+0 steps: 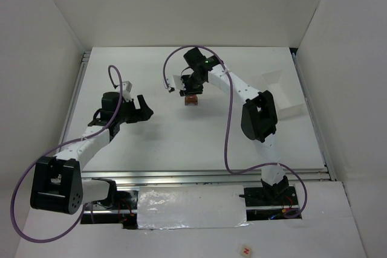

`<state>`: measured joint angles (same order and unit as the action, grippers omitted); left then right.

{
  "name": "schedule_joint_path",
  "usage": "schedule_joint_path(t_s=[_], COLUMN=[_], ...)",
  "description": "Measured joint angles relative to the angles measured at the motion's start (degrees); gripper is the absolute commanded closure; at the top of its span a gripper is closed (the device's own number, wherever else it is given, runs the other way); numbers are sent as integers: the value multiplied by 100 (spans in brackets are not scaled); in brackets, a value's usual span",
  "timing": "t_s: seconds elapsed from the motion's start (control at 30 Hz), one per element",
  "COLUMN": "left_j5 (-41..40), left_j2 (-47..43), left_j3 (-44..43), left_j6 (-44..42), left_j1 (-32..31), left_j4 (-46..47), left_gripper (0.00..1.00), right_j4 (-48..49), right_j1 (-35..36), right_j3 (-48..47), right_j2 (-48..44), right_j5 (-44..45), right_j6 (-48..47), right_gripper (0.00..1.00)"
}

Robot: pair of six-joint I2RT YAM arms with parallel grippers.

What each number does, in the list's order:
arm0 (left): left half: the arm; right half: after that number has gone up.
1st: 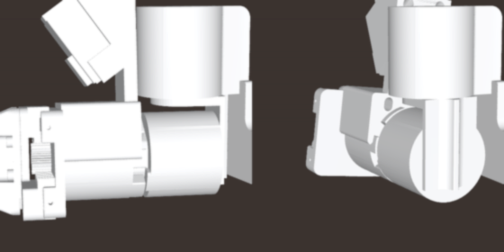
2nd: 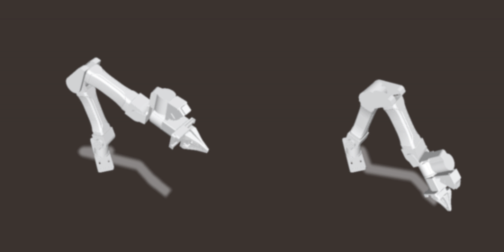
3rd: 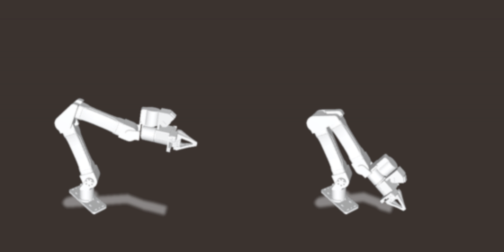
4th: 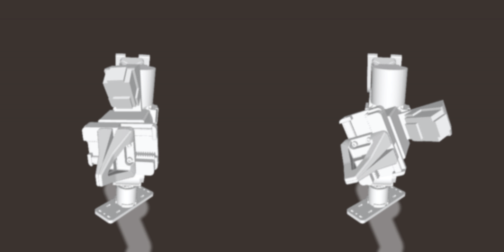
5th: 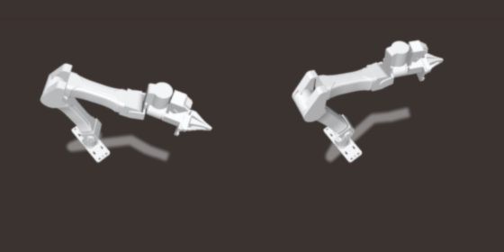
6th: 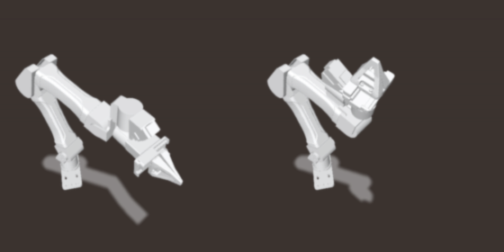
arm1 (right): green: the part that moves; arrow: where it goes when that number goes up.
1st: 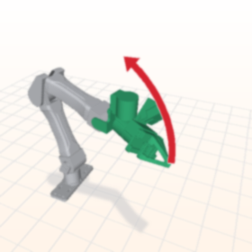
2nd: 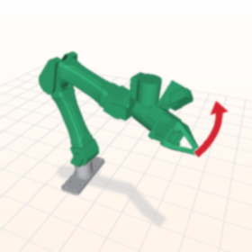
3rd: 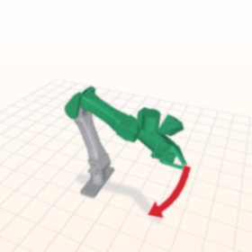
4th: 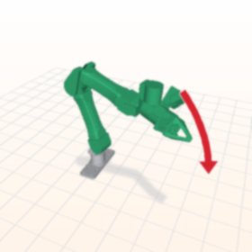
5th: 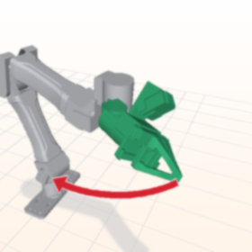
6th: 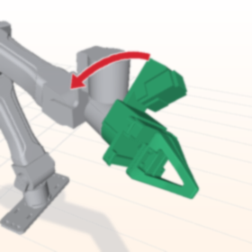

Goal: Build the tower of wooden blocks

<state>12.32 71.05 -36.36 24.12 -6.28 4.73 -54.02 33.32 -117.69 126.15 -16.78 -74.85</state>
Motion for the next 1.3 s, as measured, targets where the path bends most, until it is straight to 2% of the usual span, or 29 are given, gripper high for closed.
schedule_joint_path(t_s=[0.9,1.3], left_j5=[4,7], left_j2=[0,13], left_j3=[0,0], left_j6=[-15,-15], left_j1=[-52,-57], left_j4=[7,15], left_gripper=[1,1], right_j4=[-2,-94], right_j1=[-92,-177], right_j3=[-11,-317], right_j2=[-186,-195], right_j5=[-212,-415], right_j6=[173,367], right_gripper=[79,78])
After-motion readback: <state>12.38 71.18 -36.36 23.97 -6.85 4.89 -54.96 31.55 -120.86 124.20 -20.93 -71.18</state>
